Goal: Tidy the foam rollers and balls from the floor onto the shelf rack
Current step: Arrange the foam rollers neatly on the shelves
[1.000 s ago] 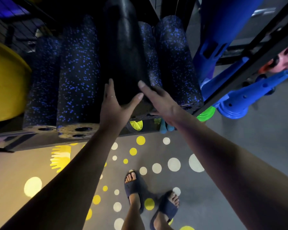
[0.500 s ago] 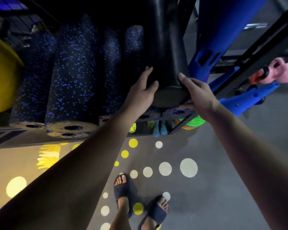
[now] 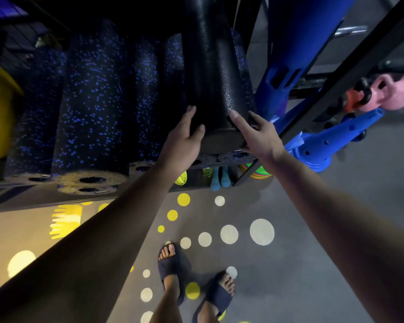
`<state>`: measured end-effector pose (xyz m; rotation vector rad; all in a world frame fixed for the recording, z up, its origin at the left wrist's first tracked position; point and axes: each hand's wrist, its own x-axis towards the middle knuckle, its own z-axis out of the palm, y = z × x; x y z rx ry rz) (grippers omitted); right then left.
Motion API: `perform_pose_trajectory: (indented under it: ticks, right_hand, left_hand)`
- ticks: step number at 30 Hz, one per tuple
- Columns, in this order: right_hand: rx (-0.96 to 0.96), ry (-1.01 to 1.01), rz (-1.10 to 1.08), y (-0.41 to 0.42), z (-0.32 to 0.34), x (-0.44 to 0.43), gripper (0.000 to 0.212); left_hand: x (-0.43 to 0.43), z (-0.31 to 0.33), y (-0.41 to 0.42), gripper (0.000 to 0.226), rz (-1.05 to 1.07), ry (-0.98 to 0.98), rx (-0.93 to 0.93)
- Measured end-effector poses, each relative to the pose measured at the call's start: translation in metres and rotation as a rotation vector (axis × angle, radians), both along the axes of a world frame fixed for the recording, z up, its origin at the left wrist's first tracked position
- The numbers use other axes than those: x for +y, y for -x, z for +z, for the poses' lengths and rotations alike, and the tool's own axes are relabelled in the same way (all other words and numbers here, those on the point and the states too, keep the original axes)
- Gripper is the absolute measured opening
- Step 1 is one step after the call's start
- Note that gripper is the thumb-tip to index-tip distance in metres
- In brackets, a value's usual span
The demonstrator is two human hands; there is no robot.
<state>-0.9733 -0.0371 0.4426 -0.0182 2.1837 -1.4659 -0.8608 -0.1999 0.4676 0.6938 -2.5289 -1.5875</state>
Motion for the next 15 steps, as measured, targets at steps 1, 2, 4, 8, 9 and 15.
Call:
perform_pose_trajectory:
  ticks: [1, 2, 4, 8, 9, 15]
  right_hand:
    - [-0.004, -0.001, 0.000, 0.000, -0.002, 0.000, 0.105]
    - [-0.004, -0.006, -0.009, 0.000, -0.003, -0.001, 0.105]
    - [0.018, -0.037, -0.011, 0.001, -0.004, -0.004, 0.104]
    - [0.029, -0.038, -0.003, 0.000, -0.006, -0.004, 0.106]
    - [0.017, -0.027, 0.002, -0.001, -0.007, -0.003, 0.107]
    - [0.508, -0.258, -0.083, -0.042, 0.008, -0.013, 0.080]
  left_hand:
    - [0.002, 0.000, -0.001, 0.054, 0.009, 0.015, 0.003]
    - [0.003, -0.001, -0.001, 0.052, 0.020, 0.030, 0.007]
    - [0.005, -0.001, -0.003, 0.051, 0.038, 0.046, 0.011]
    - [0.009, -0.002, -0.004, 0.054, 0.001, 0.092, -0.008]
    - [0.010, -0.002, -0.004, 0.054, -0.017, 0.101, -0.008]
    - [-0.017, 0.012, -0.033, 0.047, -0.011, 0.326, 0.055]
